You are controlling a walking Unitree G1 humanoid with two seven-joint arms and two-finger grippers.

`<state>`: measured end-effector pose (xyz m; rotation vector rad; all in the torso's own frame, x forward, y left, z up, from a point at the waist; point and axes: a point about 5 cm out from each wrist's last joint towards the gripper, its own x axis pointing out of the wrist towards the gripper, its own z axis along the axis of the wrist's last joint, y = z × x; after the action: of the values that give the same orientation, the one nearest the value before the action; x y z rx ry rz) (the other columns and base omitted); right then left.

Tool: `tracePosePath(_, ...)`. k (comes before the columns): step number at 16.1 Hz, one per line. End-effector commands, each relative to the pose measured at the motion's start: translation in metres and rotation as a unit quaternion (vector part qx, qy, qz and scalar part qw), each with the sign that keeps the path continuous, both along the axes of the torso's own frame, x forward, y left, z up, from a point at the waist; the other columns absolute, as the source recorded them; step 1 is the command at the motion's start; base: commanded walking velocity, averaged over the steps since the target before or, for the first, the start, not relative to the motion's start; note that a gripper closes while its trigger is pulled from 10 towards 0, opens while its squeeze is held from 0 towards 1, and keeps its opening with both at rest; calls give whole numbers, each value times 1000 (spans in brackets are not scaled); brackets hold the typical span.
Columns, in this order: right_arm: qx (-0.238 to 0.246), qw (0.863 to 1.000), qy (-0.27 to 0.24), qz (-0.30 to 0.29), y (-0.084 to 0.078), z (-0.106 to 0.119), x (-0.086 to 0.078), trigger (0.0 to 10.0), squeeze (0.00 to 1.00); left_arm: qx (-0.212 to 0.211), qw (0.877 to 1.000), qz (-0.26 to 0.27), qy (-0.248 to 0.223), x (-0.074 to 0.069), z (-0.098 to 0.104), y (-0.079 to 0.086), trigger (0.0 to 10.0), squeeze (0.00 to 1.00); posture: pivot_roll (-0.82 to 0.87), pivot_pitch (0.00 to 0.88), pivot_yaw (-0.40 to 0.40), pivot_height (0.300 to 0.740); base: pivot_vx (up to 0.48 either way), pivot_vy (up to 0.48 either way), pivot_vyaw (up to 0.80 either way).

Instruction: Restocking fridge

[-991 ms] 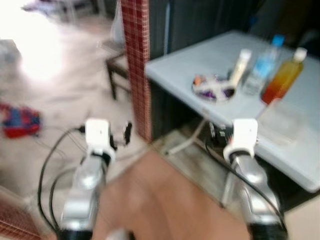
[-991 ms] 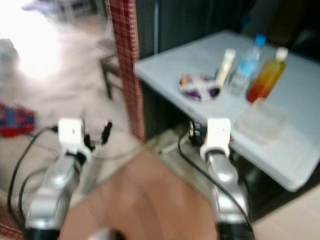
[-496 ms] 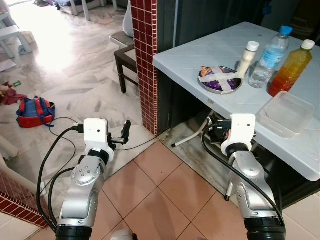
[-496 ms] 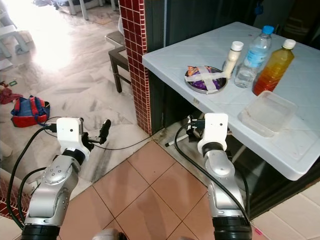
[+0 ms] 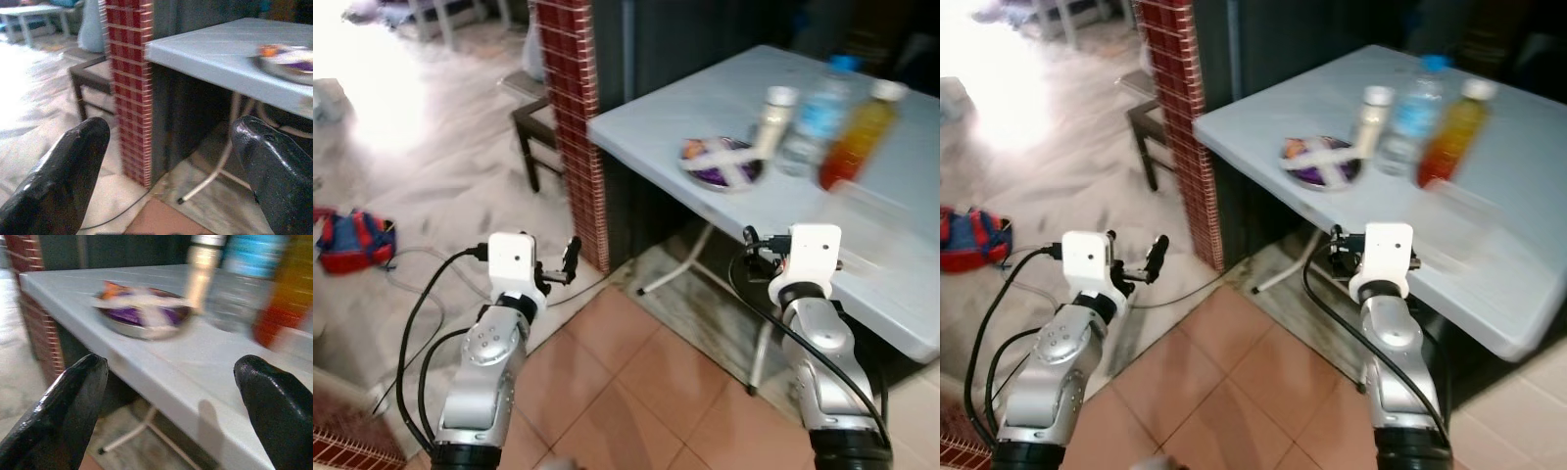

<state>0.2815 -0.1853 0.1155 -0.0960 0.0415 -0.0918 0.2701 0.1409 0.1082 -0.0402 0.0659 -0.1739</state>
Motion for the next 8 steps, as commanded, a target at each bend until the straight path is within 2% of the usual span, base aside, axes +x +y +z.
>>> tracePosePath(1,1,1000,-18,22,12,8,4,10000,0,8,1000,11,-2,1,1,7,10000,0,-31,0,31,740,394,274,0)
tracePosePath(5,-19,999,-36,27,13,15,8,10000,0,9,1000,9,-3,1,1,6,10000,0,-26,0,27,740,394,274,0)
tracePosePath(8,-33,998,-48,-3,5,21,11,10000,0,12,1000,7,-4,1,1,6,10000,0,-26,0,27,740,364,0,0)
